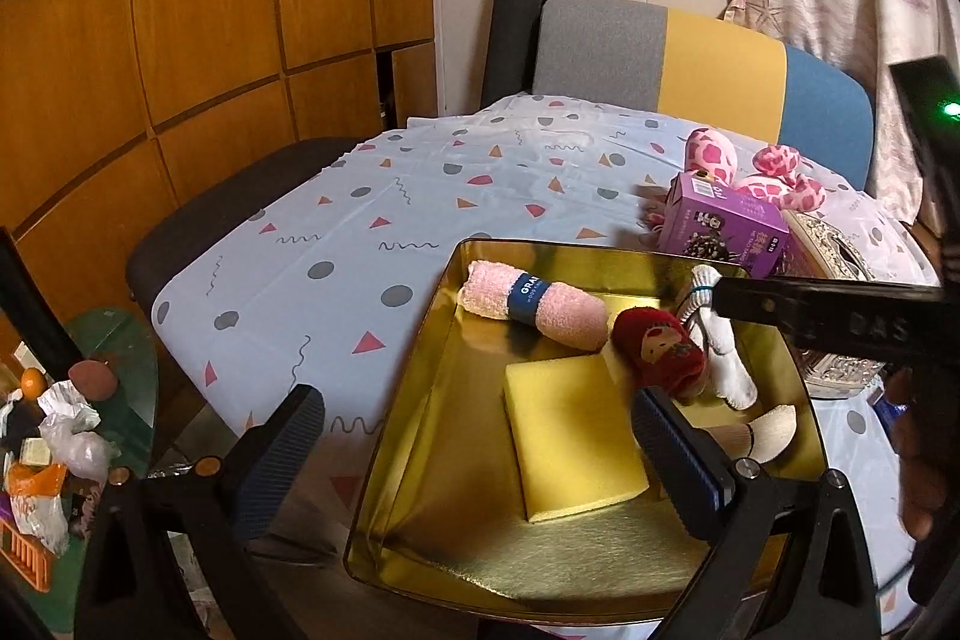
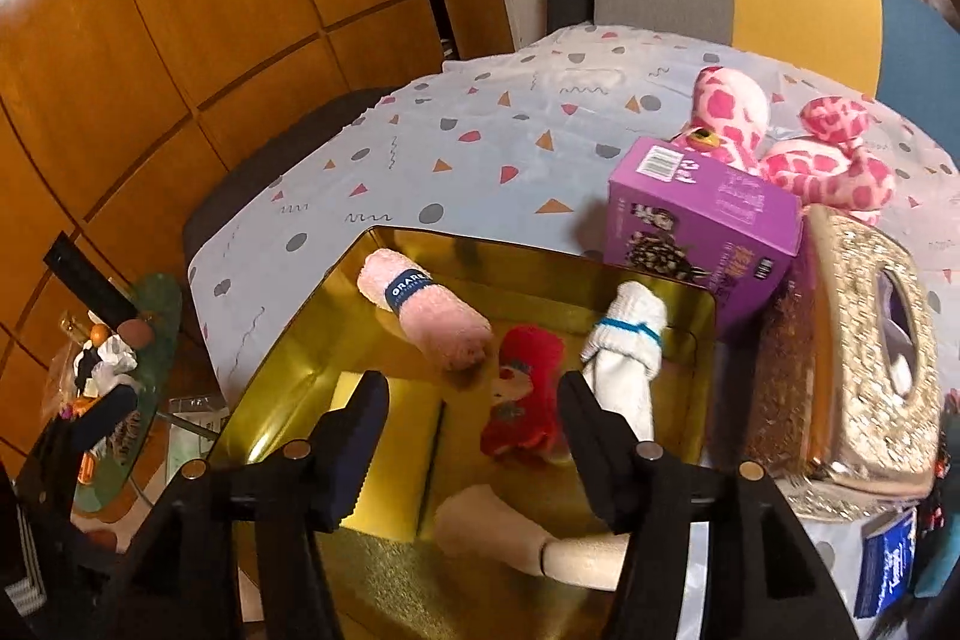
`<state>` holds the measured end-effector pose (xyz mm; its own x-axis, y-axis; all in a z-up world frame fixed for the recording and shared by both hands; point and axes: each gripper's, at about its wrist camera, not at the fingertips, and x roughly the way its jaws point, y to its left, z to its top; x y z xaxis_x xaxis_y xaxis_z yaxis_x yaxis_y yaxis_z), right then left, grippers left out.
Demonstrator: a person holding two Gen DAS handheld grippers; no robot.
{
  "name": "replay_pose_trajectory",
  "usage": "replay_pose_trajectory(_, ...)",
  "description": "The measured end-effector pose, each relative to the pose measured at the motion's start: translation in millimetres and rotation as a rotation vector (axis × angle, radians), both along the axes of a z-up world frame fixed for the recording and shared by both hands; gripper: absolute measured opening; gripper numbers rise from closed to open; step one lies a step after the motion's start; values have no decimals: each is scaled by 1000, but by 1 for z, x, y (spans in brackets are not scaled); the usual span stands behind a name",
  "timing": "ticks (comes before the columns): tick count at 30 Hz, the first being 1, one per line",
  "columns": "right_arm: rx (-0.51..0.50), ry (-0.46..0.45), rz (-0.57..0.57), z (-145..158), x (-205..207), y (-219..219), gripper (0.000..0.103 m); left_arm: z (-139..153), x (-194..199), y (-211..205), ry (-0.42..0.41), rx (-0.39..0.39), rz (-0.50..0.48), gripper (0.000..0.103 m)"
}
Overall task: Organize soft objects
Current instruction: 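Carry the red plush sock into the gold tray and open the right tool, then withdraw both tools from the tray back toward the remaining soft items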
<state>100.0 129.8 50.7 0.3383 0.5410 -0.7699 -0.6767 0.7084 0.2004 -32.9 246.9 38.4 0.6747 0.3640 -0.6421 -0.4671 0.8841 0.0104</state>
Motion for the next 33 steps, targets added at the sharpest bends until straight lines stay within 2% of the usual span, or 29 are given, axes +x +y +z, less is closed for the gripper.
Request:
replay_pose_trajectory(11, 28, -118, -77, 21, -24, -52, 59, 6, 3, -28, 1, 24, -62, 103)
replay_pose_trajectory(16, 41, -158, -146, 29, -25, -90, 59, 11, 9, -49, -11, 38, -122, 103)
replay_pose_trajectory(19, 29, -183, -214, 33, -21, -122, 59, 15, 15, -62, -18, 13, -189, 103)
replay_pose_trajectory(26, -16, -235, -464, 40, -3, -233, 59, 21, 30, -108, -36, -72, -372, 103)
replay_pose_trajectory(29, -10, -238, -627, 43, 6, -293, 59, 15, 45, -138, 14, -106, -470, 102)
replay_pose_trajectory(33, 6, -246, -867, 37, 13, -368, 59, 4, 68, -184, 95, -135, -599, 93)
